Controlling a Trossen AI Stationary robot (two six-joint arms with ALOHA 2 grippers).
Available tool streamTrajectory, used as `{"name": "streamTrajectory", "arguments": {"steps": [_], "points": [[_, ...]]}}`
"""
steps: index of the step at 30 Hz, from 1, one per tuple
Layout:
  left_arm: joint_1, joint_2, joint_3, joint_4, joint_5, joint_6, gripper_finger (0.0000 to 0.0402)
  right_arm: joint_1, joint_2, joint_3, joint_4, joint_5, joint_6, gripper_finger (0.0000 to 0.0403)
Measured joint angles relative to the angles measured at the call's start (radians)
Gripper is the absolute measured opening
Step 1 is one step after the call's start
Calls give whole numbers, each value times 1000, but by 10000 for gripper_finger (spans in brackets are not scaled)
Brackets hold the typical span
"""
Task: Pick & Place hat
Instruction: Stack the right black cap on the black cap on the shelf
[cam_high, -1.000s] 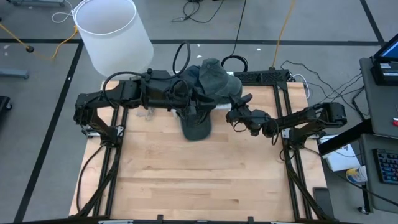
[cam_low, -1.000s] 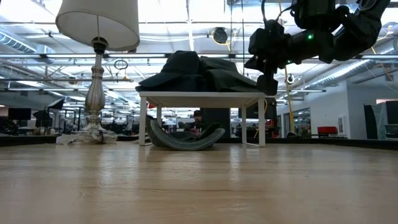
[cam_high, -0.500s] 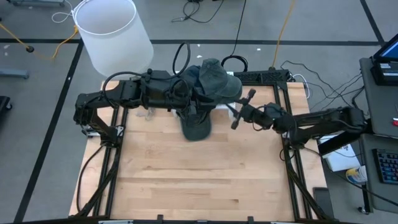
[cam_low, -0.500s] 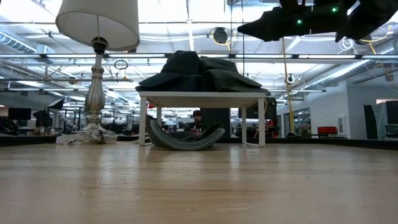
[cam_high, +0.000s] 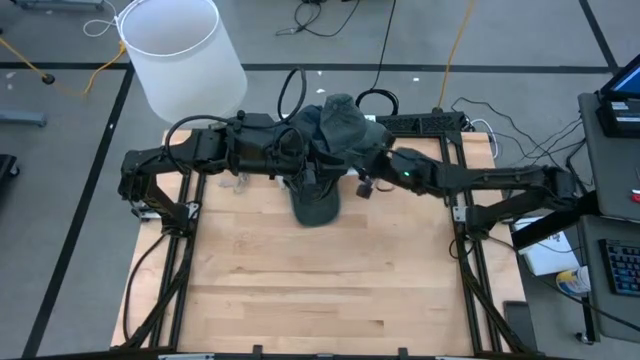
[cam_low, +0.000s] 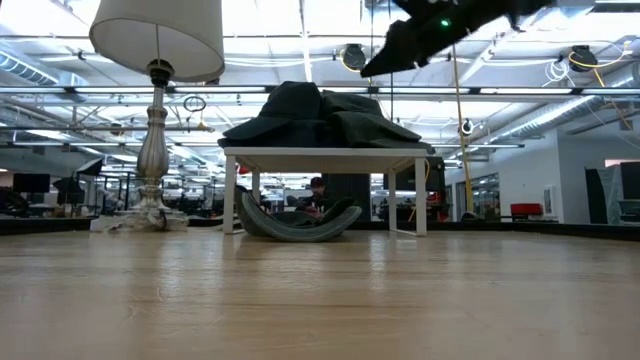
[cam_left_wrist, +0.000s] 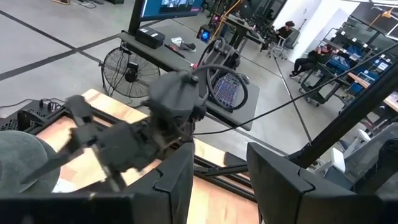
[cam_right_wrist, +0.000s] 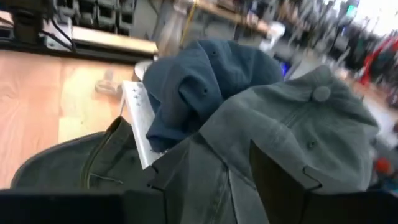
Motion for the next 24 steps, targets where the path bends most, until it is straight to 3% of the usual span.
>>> {"name": "streamTrajectory", "arguments": {"steps": [4, 8, 15, 18, 24], "points": [[0, 0, 0, 0, 8, 5, 152, -6, 82, 145, -142, 5, 42, 175], [0, 0, 0, 0, 26, 17, 152, -21, 147, 239, -172, 4, -45, 196], [0, -79, 0, -5, -23, 19, 152, -113, 178, 265, -202, -42, -118, 226], [-14, -132, 0, -49, -70, 70, 152, -143, 177, 265, -214, -102, -102, 228], [-53, -215, 1, -156, -162, 150, 152, -154, 193, 264, -235, -109, -99, 222]]}}
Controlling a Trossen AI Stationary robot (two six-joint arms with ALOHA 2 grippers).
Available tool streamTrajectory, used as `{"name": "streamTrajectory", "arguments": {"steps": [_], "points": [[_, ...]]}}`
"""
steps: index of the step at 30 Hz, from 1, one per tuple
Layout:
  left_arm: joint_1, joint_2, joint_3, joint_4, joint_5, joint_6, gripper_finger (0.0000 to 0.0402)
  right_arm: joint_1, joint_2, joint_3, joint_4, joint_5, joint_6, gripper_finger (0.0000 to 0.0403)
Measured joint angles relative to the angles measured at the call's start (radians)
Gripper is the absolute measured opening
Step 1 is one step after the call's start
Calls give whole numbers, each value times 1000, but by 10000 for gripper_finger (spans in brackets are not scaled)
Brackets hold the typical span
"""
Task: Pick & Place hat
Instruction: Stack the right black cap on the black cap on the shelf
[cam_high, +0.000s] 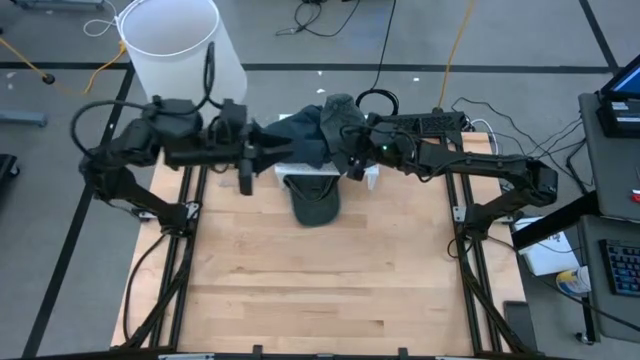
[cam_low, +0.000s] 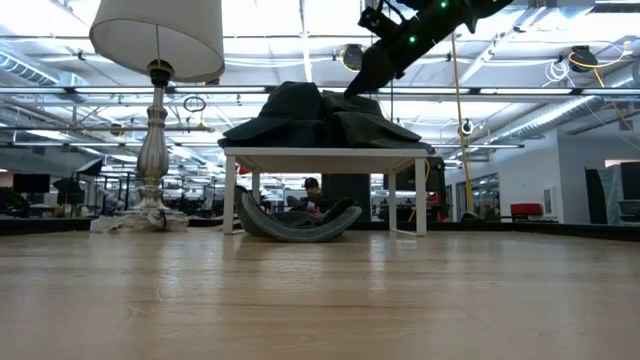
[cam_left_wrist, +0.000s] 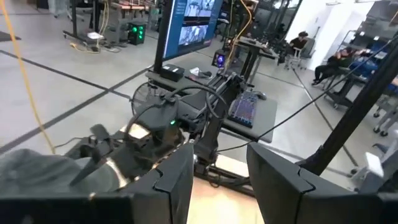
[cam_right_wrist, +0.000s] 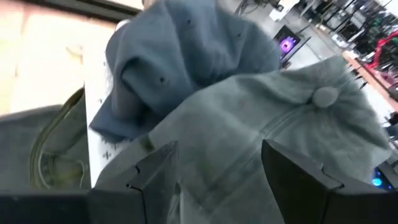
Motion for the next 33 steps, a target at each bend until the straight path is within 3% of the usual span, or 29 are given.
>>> {"name": "streamTrajectory", "arguments": {"steps": [5, 9, 13, 19, 25, 33], "points": [[-28, -44, 0, -58, -33, 7, 152, -13, 13, 0, 4, 0, 16, 220], [-46, -52, 0, -60, -49, 10, 152, -22, 26, 2, 17, 2, 11, 194], [-53, -53, 0, -73, -49, 7, 152, -20, 29, 0, 15, 2, -17, 135], [-54, -54, 0, -87, -49, 5, 152, -19, 29, 0, 37, 3, -43, 16], [-54, -54, 0, -89, -49, 0, 152, -10, 27, 0, 82, 37, -124, 5], [-54, -53, 0, -129, -49, -3, 152, 64, -64, 0, 80, 214, -203, 2]]}}
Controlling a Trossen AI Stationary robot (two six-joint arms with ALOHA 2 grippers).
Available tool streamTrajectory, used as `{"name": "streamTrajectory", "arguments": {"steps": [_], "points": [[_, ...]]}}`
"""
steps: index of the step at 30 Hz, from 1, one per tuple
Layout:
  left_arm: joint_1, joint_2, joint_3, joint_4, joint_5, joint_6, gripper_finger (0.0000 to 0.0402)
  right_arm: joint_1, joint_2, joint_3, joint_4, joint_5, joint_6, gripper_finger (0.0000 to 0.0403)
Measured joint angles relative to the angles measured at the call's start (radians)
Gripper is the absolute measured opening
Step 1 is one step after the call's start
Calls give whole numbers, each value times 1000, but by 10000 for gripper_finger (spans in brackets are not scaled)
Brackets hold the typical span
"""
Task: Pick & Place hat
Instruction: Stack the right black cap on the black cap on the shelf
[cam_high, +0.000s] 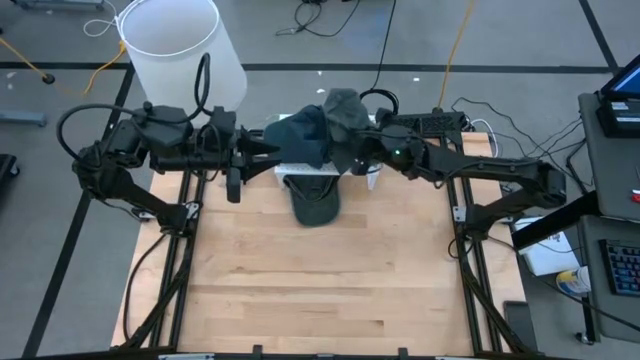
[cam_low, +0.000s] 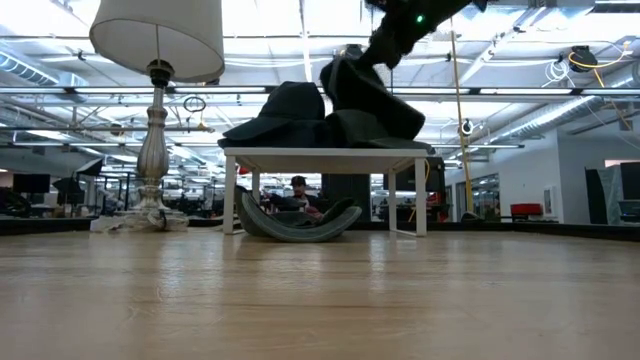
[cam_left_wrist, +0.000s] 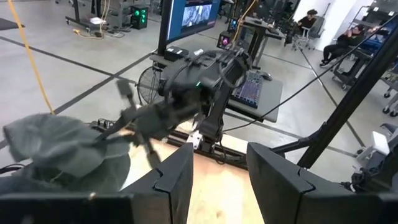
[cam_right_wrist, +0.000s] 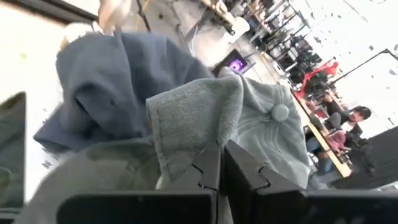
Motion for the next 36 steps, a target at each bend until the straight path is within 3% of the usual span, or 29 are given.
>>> {"name": "streamTrajectory", "arguments": {"steps": [8, 16, 27, 30, 36], "points": [[-4, 0, 0, -7, 0, -15, 152, 32, -30, -19, -144, -14, 78, 1], [-5, 0, 0, -7, 1, -24, 152, -19, -13, -101, -118, -167, 87, 6], [-9, 0, 0, -6, 2, -20, 152, -2, -44, -123, -11, -212, -12, 101], [-19, 0, 0, -6, 3, -16, 152, -5, -83, -123, 5, -197, 85, 131], [-26, 0, 0, -6, 3, -13, 152, -142, -99, -122, 274, -255, 233, 146]]}}
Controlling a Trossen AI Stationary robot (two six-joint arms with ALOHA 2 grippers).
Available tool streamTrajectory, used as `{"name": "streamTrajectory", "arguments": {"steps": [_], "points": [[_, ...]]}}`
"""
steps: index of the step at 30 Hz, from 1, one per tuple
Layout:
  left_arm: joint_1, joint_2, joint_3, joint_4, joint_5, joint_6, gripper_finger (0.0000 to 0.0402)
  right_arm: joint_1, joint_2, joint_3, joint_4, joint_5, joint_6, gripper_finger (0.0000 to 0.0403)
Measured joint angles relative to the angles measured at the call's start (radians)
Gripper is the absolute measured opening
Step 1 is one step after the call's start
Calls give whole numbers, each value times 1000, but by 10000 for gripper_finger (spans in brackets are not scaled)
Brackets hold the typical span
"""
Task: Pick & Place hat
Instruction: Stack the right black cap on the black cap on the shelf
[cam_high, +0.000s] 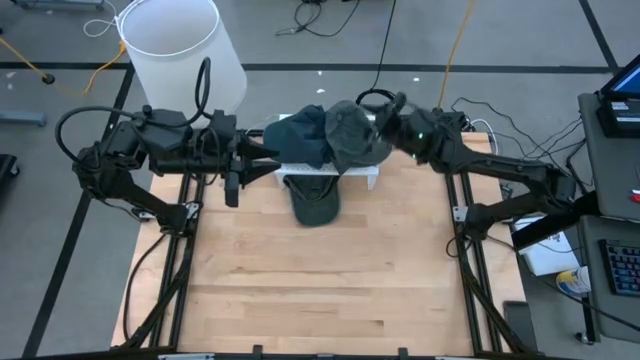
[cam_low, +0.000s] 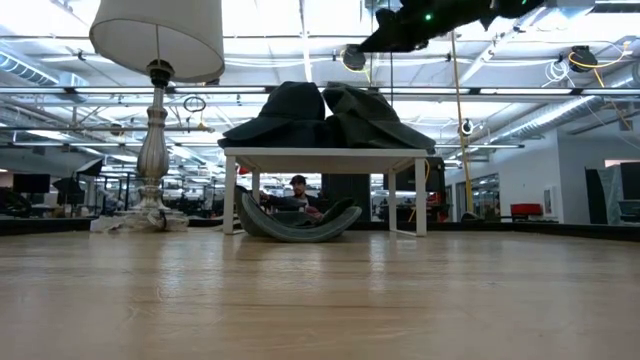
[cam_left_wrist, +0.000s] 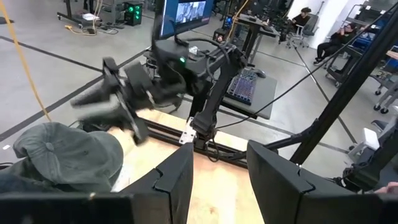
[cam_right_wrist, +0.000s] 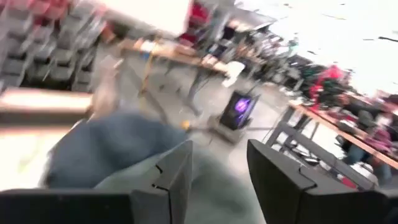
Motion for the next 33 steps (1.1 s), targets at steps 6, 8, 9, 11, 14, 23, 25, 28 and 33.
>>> {"name": "streamTrajectory", "arguments": {"steps": [6, 8, 9, 11, 14, 23, 25, 28, 33], "points": [[0, 0, 0, 0, -2, -2, 152, -146, 89, 0, 164, -116, 176, 122], [0, 0, 0, 0, -2, 0, 152, -175, 137, 0, 223, -162, 237, 116], [0, 0, 0, 0, -2, 0, 152, -186, 159, 0, 231, -164, 266, 115], [1, 0, 0, 0, -3, 0, 152, -204, 206, 0, 236, -173, 322, 113], [1, 0, 0, 0, -3, 0, 152, -215, 255, 0, 200, -240, 403, 112], [1, 0, 0, 0, -3, 6, 152, -197, 354, 0, 165, -243, 397, 111], [1, 0, 0, 0, -3, 6, 152, -198, 365, 0, 177, -242, 373, 112], [1, 0, 0, 0, -3, 3, 152, -194, 358, 0, 212, -242, 306, 112], [0, 0, 0, 0, -1, -1, 152, -182, 279, -1, 238, -244, 274, 112]]}}
